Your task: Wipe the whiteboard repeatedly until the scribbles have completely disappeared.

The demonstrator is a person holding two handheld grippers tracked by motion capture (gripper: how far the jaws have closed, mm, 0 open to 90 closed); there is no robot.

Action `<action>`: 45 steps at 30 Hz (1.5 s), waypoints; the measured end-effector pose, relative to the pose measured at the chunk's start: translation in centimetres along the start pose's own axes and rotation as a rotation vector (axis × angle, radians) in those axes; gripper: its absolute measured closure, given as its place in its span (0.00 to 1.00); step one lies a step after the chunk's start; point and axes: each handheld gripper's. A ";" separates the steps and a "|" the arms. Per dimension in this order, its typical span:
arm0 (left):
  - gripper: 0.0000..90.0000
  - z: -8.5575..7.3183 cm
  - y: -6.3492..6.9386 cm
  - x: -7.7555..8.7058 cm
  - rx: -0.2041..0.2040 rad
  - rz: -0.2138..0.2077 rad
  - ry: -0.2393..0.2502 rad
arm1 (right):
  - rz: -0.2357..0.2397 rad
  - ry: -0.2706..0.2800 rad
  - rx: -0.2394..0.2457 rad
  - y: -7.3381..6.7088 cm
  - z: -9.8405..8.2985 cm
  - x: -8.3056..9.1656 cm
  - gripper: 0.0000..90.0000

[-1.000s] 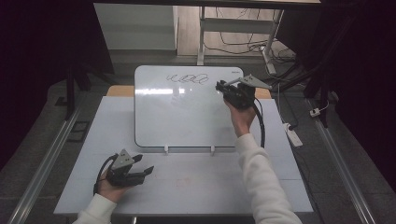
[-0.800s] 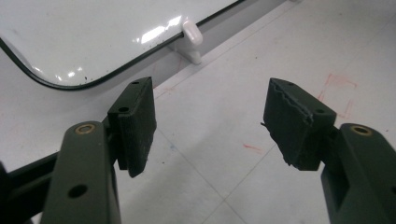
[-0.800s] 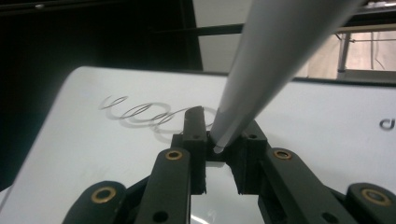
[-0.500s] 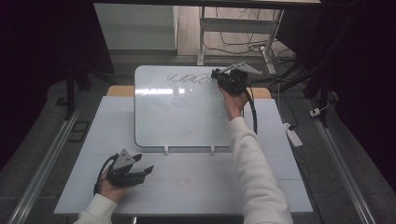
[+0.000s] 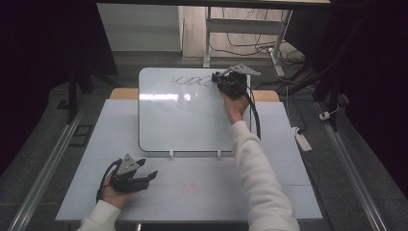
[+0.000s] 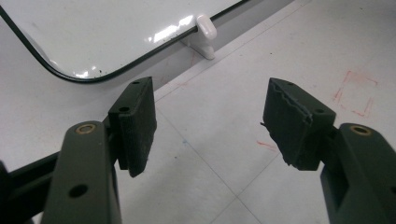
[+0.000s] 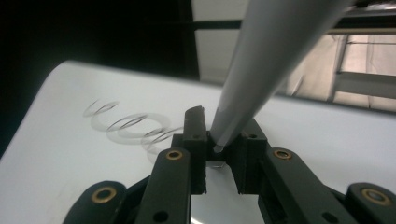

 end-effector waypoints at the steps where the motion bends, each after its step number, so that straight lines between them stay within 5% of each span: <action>1: 0.39 0.0 0.0 0.0 0.000 -0.002 0.000 | 0.026 -0.011 0.009 -0.5 -0.3 -0.2 0.86; 3: 0.39 0.0 -0.1 0.0 0.004 -0.005 0.002 | 0.082 -0.045 0.050 -1.8 -1.0 -0.6 0.86; 5: 0.39 0.0 -0.1 0.0 0.005 -0.004 0.002 | 0.081 -0.051 0.077 -2.1 -0.9 -0.7 0.86; 8: 0.39 0.0 0.0 0.1 0.001 -0.005 0.003 | -0.002 -0.004 0.047 -0.7 -0.2 -0.2 0.86; 11: 0.39 0.0 0.0 0.1 -0.003 -0.007 0.005 | -0.012 0.028 -0.012 0.1 -0.2 0.0 0.86; 15: 0.39 0.0 -0.2 0.0 0.003 -0.010 0.004 | 0.056 -0.035 0.074 -1.7 -0.8 -0.5 0.86; 18: 0.39 0.0 -0.2 0.0 0.004 -0.008 0.002 | 0.035 -0.034 0.106 -1.6 -0.4 -0.4 0.86; 19: 0.39 0.0 -0.2 0.0 0.003 -0.006 0.002 | -0.042 0.016 0.046 -0.1 0.3 0.0 0.86; 22: 0.39 0.0 -0.2 0.0 0.006 -0.006 0.006 | -0.052 0.039 -0.022 1.0 0.6 0.2 0.86; 28: 0.39 0.0 -0.4 -0.2 0.009 -0.007 0.000 | 0.023 -0.022 0.094 -1.0 0.2 -0.9 0.86; 31: 0.39 0.0 -0.3 0.0 0.007 -0.005 0.005 | -0.030 0.015 0.056 -0.2 0.6 -0.6 0.86; 32: 0.39 0.0 -0.3 0.0 0.007 -0.004 0.006 | -0.045 0.038 0.010 0.4 0.7 -0.4 0.86; 34: 0.39 0.0 -0.3 0.0 0.007 -0.007 0.005 | -0.046 0.032 0.019 0.2 0.6 -0.5 0.86; 36: 0.39 0.0 -0.3 -0.1 0.008 -0.009 0.003 | 0.046 -0.032 0.093 -1.6 -0.1 -1.0 0.86; 38: 0.39 0.0 -0.3 -0.1 0.007 -0.009 0.002 | 0.058 -0.050 0.136 -2.3 -0.3 -1.2 0.86; 40: 0.39 0.0 -0.3 0.0 0.005 -0.007 0.003 | 0.055 -0.045 0.136 -2.0 -0.1 -1.2 0.86; 41: 0.40 0.0 -0.2 0.0 0.005 -0.004 0.005 | -0.009 0.006 0.083 -0.8 0.4 -0.9 0.86; 45: 0.40 -0.1 -0.3 0.1 0.008 -0.005 0.007 | -0.024 0.013 0.060 -0.4 0.3 -0.8 0.86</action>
Point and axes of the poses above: each handheld gripper's, and its own axes: x roughly backward along the jaws, z roughly out of its top, y roughly to its right, and after that the axes turned 4 degrees about y, right-handed
